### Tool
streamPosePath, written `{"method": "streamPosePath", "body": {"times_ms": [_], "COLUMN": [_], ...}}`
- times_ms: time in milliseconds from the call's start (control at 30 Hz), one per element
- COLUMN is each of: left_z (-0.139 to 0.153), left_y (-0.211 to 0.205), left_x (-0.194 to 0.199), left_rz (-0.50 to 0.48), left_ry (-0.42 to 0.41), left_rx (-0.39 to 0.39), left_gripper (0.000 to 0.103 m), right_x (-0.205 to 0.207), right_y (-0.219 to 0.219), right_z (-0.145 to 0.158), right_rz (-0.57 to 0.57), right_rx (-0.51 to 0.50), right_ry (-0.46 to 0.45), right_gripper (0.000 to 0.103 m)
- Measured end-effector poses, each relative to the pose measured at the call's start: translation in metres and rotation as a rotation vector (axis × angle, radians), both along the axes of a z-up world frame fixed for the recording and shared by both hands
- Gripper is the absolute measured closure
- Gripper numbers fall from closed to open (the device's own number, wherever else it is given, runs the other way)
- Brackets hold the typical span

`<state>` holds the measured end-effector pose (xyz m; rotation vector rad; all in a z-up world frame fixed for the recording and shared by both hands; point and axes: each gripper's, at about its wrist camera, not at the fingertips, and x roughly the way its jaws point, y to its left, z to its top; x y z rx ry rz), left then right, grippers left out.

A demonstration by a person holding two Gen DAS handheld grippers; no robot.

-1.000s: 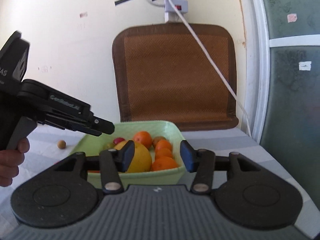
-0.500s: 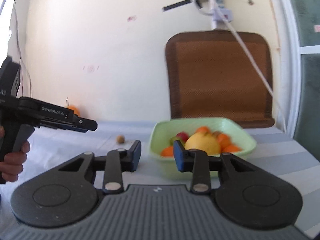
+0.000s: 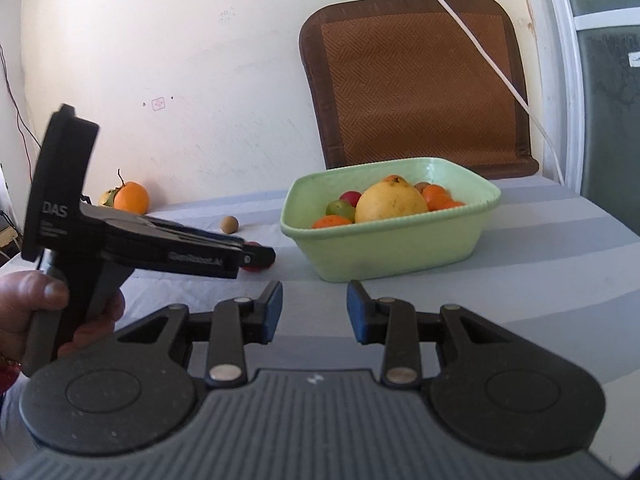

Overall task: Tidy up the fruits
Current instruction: 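Grasp the red tomato with the left tool while the right tool grasps the brown kiwi, then carry the red tomato and kiwi over the green basin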

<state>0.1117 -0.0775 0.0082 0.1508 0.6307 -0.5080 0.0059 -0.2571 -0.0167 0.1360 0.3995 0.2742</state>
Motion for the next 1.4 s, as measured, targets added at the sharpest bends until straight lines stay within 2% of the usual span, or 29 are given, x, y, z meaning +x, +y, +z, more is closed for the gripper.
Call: {"method": "streamPosePath", "body": {"times_ms": [133, 233, 367, 467, 633, 733, 867, 967, 1167, 1400], "left_z": [0.001, 0.005, 0.007, 0.004, -0.001, -0.001, -0.002, -0.004, -0.008, -0.006], "left_y": [0.015, 0.043, 0.091, 0.116, 0.129, 0.121, 0.122, 0.125, 0.123, 0.123], "left_x": [-0.006, -0.021, -0.039, -0.044, -0.040, -0.039, -0.040, -0.035, -0.030, -0.035], "left_rz": [0.015, 0.050, 0.164, 0.248, 0.269, 0.248, 0.237, 0.242, 0.250, 0.256], "left_ry": [0.014, -0.011, -0.047, -0.071, -0.044, -0.055, -0.058, -0.030, -0.004, -0.006], "left_rx": [-0.029, -0.056, -0.084, -0.064, -0.108, -0.087, -0.084, -0.103, -0.104, -0.112], "left_gripper": [0.073, 0.073, 0.073, 0.073, 0.073, 0.073, 0.073, 0.073, 0.073, 0.073], "right_x": [0.005, 0.011, 0.033, 0.062, 0.133, 0.168, 0.200, 0.197, 0.157, 0.063], "right_y": [0.006, 0.019, 0.050, 0.081, 0.120, 0.135, 0.140, 0.140, 0.124, 0.093], "right_z": [0.008, 0.019, 0.030, 0.033, 0.025, 0.016, 0.006, 0.005, 0.011, 0.015], "right_rz": [0.024, 0.068, 0.169, 0.229, 0.223, 0.177, 0.182, 0.191, 0.231, 0.236], "right_rx": [-0.013, -0.028, -0.043, -0.069, -0.077, -0.114, -0.081, -0.072, -0.022, -0.068], "right_ry": [-0.021, -0.051, -0.055, -0.042, 0.067, 0.140, 0.256, 0.257, 0.271, 0.133], "right_gripper": [0.065, 0.065, 0.065, 0.065, 0.065, 0.064, 0.066, 0.079, 0.079, 0.079]}}
